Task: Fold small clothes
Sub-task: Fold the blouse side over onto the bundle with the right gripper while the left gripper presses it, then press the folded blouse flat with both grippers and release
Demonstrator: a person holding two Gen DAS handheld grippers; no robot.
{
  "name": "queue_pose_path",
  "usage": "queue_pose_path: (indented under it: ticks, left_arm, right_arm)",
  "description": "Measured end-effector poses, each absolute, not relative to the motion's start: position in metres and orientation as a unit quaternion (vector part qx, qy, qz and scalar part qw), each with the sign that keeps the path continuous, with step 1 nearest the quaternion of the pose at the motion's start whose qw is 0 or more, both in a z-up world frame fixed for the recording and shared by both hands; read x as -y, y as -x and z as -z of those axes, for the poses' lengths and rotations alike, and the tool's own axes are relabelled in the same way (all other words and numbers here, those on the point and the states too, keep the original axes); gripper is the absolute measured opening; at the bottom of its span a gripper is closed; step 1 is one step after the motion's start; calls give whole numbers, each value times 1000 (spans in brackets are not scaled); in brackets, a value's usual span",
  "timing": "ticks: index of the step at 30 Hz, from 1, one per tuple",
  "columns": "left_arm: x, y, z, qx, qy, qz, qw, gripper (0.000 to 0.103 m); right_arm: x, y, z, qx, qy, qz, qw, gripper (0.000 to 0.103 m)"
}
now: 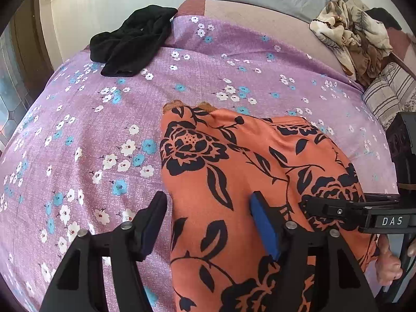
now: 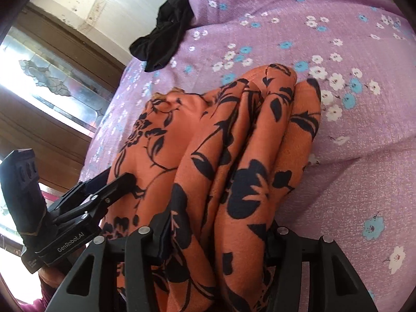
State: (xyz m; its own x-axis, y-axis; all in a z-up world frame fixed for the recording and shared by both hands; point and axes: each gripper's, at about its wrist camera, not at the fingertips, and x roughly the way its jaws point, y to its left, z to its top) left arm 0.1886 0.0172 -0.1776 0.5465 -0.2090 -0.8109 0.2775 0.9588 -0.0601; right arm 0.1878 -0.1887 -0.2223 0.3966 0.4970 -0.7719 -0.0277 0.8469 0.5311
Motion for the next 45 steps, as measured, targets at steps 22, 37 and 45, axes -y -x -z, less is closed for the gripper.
queue_pose_path:
  ticks: [22,37,45]
  left_arm:
    - [-41,-172,187,-418,-145,50,895,90]
    - [-51,-111,130,-368,-83,6,926,98]
    - [-52,-42,59,-305,-84,15,949,99]
  right_arm:
    - [145,-131,172,-419,8,-158,894,47]
    - [173,-75,148,-377,-82,-58,921,51]
    - [171,7,106,-328,-91,-9,940,54]
